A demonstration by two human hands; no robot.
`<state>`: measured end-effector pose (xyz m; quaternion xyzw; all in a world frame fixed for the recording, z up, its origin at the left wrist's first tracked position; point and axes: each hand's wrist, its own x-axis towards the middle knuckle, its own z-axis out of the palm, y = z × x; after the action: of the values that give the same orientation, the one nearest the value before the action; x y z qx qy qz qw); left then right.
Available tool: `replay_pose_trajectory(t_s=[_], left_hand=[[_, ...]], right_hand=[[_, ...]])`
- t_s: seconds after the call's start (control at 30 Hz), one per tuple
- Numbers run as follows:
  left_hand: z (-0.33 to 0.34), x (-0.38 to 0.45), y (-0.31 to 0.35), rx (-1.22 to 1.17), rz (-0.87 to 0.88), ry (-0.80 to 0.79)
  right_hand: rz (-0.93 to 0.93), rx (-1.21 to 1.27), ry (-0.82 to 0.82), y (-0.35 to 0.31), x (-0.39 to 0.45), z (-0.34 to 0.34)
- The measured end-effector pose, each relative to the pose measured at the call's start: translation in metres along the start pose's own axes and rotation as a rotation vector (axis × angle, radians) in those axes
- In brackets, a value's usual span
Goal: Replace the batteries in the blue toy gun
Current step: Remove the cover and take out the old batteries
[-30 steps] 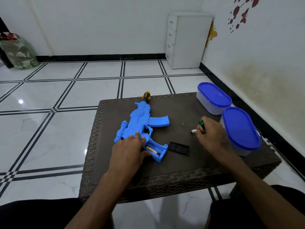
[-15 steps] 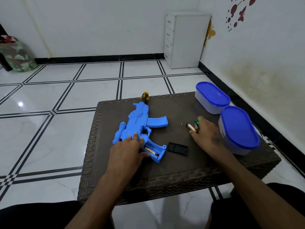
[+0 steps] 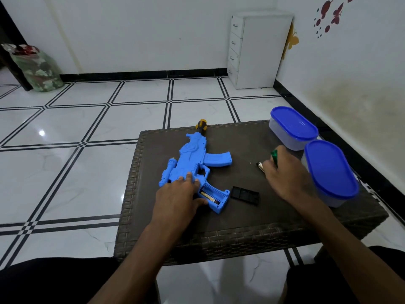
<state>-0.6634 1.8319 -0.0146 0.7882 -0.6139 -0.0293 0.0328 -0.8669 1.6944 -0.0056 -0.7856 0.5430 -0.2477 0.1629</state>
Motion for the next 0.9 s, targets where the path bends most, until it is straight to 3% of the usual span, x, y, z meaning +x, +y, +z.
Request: replay_pose_trajectory(t_s=[0.13, 0.4, 0.9], left_hand=[[0.000, 0.000, -0.002, -0.008, 0.006, -0.017], [-0.006, -0.004, -0.001, 0.045, 0.056, -0.070], [-0.004, -0.004, 0.002, 0.130, 0.051, -0.099]], right_hand=[[-0.074, 0.422, -0.063, -0.028, -0.020, -0.008], [-0.237, 0.867, -0.048, -0.044, -0.037, 0.010], [-0.286, 0.658, -0.112, -0.045, -0.044, 0.038]])
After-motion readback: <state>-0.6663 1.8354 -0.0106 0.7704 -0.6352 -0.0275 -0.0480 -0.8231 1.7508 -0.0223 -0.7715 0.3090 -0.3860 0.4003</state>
